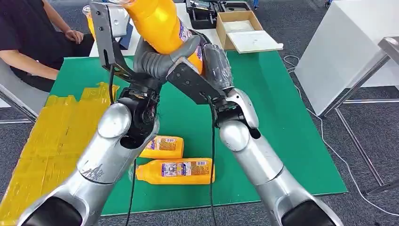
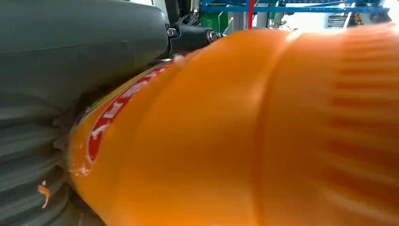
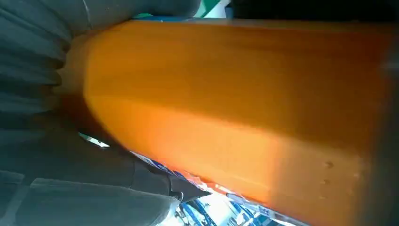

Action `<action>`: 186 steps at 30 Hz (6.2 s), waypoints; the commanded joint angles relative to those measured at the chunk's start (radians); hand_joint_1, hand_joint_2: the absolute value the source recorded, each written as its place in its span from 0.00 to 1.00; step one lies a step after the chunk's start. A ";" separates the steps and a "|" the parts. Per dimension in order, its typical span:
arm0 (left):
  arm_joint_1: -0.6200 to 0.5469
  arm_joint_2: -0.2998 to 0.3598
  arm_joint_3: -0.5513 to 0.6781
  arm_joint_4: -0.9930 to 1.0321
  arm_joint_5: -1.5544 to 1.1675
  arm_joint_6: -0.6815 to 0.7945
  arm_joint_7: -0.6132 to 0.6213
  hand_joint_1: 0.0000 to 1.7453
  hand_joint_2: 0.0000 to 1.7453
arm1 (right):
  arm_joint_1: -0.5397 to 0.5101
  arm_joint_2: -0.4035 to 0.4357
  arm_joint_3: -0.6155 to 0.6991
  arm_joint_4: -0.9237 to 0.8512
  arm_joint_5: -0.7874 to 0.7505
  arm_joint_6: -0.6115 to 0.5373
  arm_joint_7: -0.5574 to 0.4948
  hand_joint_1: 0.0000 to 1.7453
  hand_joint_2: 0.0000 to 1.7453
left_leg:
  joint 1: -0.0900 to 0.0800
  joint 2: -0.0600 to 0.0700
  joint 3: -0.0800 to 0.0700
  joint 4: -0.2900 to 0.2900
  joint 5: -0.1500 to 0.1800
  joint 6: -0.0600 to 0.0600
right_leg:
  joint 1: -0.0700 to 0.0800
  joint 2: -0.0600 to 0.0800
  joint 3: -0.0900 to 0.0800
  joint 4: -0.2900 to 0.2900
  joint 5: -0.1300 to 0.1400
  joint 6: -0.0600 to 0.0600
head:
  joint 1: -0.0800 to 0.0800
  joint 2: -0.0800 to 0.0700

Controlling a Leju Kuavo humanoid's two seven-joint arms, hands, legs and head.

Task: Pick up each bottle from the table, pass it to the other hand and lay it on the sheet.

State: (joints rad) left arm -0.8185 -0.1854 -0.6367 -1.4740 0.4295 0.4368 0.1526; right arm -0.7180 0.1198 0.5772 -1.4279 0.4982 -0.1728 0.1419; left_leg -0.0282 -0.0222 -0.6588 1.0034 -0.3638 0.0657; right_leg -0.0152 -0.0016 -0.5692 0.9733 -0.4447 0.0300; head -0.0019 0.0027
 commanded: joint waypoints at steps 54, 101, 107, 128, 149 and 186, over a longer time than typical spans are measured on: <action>-0.097 -0.009 -0.031 0.183 0.041 -0.050 -0.066 1.00 1.00 | -0.052 0.029 0.087 0.197 0.000 0.031 -0.067 0.00 0.00 | 0.001 0.001 0.003 0.001 -0.001 -0.004 | 0.001 0.000 0.003 -0.001 -0.001 -0.001 | 0.000 0.000; -0.225 0.303 0.217 0.352 -0.328 -0.054 -0.225 1.00 1.00 | 0.208 -0.289 -0.078 -0.075 0.128 -0.006 -0.197 0.00 0.00 | 0.001 0.000 0.005 0.000 -0.001 -0.005 | 0.000 -0.001 0.004 0.000 -0.002 -0.002 | 0.000 0.000; -0.205 0.390 0.158 0.378 -0.653 -0.063 -0.164 1.00 1.00 | 0.229 -0.308 -0.154 -0.117 0.129 -0.012 -0.182 0.00 0.00 | 0.001 0.002 0.004 0.000 -0.001 -0.004 | 0.000 0.001 0.003 0.000 -0.001 -0.001 | 0.000 0.000; -0.085 0.461 0.000 0.787 -1.325 -0.166 -0.152 1.00 1.00 | 0.310 -0.362 -0.278 -0.229 0.040 0.010 -0.207 0.00 0.00 | 0.002 0.004 0.008 0.000 -0.003 -0.007 | 0.001 0.002 0.008 -0.001 -0.002 -0.003 | 0.000 0.000; -0.017 0.469 0.044 1.010 -1.378 -0.134 -0.160 1.00 1.00 | 0.334 -0.333 -0.268 -0.229 -0.007 0.084 -0.229 0.00 0.00 | 0.001 0.006 0.007 -0.001 -0.002 -0.006 | 0.001 0.004 0.006 -0.001 -0.001 -0.002 | 0.000 0.000; 0.044 0.434 0.244 0.996 -1.244 -0.108 -0.274 0.00 0.00 | 0.262 -0.333 -0.171 -0.116 -0.030 0.102 -0.227 0.00 0.00 | 0.001 0.004 0.005 0.000 -0.002 -0.005 | 0.001 0.003 0.004 -0.001 -0.001 -0.002 | 0.000 0.000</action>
State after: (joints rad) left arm -0.7635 0.2770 -0.5192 -0.4876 -0.9034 0.3120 -0.0690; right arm -0.3897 -0.2300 0.3517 -1.6488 0.4700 -0.0820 -0.0820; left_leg -0.0279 -0.0219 -0.6578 1.0030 -0.3637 0.0654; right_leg -0.0152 -0.0009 -0.5689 0.9735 -0.4449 0.0297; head -0.0019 0.0027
